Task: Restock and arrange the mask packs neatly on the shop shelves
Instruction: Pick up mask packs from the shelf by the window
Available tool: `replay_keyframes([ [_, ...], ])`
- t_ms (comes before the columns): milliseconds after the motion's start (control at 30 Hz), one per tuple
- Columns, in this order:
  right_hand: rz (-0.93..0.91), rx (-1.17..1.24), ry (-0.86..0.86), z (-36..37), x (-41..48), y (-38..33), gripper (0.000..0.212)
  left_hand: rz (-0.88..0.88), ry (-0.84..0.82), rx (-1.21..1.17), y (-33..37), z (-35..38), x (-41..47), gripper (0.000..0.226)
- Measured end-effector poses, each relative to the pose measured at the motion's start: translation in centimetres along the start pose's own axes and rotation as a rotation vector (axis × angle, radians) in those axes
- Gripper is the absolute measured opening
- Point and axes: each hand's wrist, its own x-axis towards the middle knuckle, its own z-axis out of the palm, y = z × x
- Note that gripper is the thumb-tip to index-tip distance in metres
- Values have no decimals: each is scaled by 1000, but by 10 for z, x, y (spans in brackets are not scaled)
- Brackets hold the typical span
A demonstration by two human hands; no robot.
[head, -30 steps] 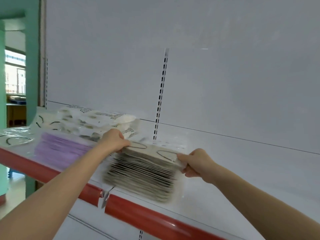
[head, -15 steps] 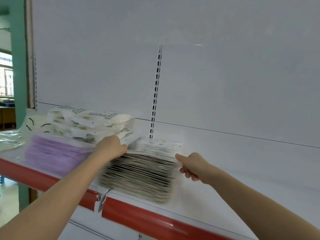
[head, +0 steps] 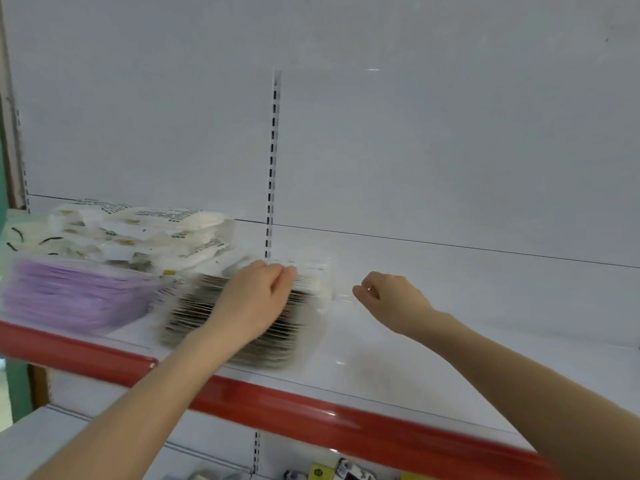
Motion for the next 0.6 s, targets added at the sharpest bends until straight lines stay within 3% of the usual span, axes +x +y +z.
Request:
replay_keyframes([
  [600, 318, -219, 157, -185, -222, 300, 33, 389, -330, -315, 358, 170, -49, 40],
])
